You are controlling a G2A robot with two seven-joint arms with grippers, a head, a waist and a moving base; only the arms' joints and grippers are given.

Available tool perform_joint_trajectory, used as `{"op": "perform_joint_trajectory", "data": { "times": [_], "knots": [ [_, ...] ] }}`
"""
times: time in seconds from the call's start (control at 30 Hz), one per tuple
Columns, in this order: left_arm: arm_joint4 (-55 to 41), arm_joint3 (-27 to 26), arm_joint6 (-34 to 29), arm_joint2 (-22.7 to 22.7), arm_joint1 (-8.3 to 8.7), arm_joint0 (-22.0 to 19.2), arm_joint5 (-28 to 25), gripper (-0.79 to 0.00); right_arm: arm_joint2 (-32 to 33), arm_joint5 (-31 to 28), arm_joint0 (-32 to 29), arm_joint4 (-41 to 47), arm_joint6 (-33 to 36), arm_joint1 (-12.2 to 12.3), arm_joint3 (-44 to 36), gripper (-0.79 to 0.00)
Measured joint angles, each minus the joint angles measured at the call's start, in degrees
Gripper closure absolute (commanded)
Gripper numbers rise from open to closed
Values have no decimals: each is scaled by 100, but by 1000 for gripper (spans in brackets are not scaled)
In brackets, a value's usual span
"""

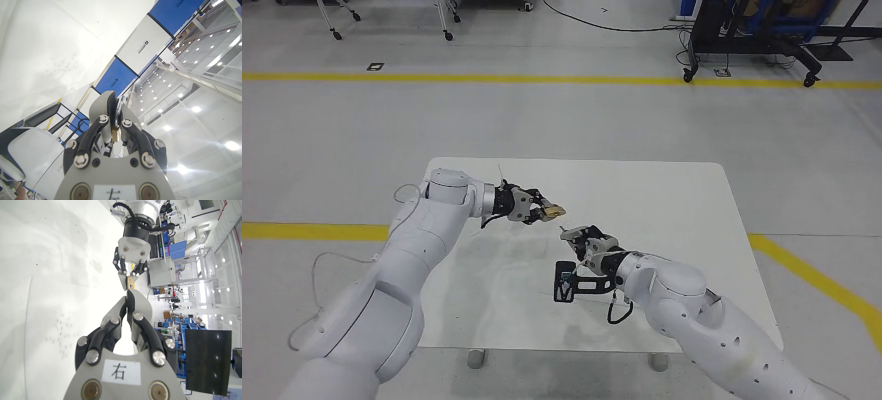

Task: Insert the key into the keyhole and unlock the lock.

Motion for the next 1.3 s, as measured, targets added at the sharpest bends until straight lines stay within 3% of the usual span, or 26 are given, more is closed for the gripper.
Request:
{"op": "perform_joint_trajectory", "data": {
  "times": [0.47,1.3],
  "knots": [
    [244,19,-75,-9,-21,-13,6,0,-293,-323,629,332,421,-269,502,0],
    [455,90,-167,-79,-80,-29,47,0,-229,-498,706,361,849,-455,647,0]
  ]
}}
